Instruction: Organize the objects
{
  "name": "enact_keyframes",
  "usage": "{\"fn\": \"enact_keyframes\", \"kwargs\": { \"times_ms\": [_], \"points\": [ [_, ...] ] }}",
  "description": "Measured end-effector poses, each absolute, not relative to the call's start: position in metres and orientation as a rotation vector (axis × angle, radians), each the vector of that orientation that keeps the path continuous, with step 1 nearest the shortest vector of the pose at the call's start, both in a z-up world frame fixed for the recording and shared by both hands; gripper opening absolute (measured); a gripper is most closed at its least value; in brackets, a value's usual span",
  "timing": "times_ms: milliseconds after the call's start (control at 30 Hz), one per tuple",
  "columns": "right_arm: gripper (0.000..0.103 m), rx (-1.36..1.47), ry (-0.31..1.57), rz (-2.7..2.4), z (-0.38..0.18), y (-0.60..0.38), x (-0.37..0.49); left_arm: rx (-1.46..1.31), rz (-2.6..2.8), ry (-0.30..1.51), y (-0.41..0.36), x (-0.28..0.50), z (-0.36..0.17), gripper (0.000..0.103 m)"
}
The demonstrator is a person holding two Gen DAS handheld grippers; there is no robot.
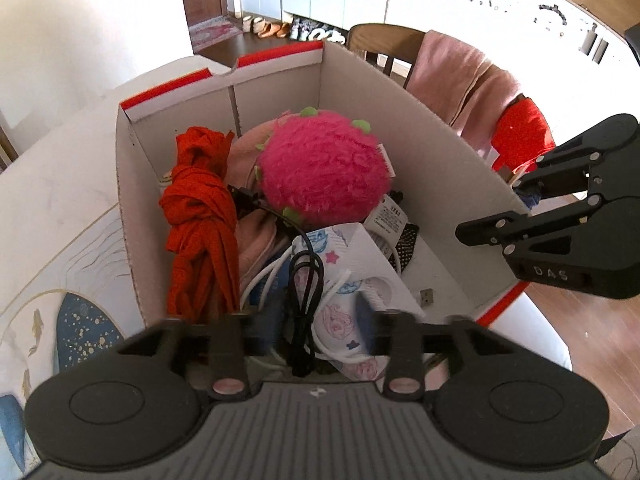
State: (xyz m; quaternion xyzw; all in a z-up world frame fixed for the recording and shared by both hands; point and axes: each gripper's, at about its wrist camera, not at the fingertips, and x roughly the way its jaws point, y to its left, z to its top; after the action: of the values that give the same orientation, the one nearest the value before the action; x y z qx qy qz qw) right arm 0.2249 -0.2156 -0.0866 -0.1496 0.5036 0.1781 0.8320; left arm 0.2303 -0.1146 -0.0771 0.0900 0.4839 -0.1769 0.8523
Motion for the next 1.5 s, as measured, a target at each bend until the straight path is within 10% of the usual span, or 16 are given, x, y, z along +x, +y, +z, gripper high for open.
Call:
{"fn": "enact_keyframes", "kwargs": {
  "times_ms": [67, 600, 1500],
  "points": [
    [0.015, -0.313, 1.056, 0.383, -0.083, -0.218, 0.222, 0.185, -0.372, 0.993, -0.114, 0.225, -0.072, 0.072],
    [0.035, -0.191, 0.906, 0.384, -0.029, -0.228, 0.188, 0.082, -0.386, 0.840, -0.087, 0.180, -0.021, 0.075],
    [0.100, -0.022, 0.642, 0.367, 0.014, -0.200, 0.110, -0.033, -0.400, 0.660, -0.029, 0.128, 0.011, 0.103]
  ]
}}
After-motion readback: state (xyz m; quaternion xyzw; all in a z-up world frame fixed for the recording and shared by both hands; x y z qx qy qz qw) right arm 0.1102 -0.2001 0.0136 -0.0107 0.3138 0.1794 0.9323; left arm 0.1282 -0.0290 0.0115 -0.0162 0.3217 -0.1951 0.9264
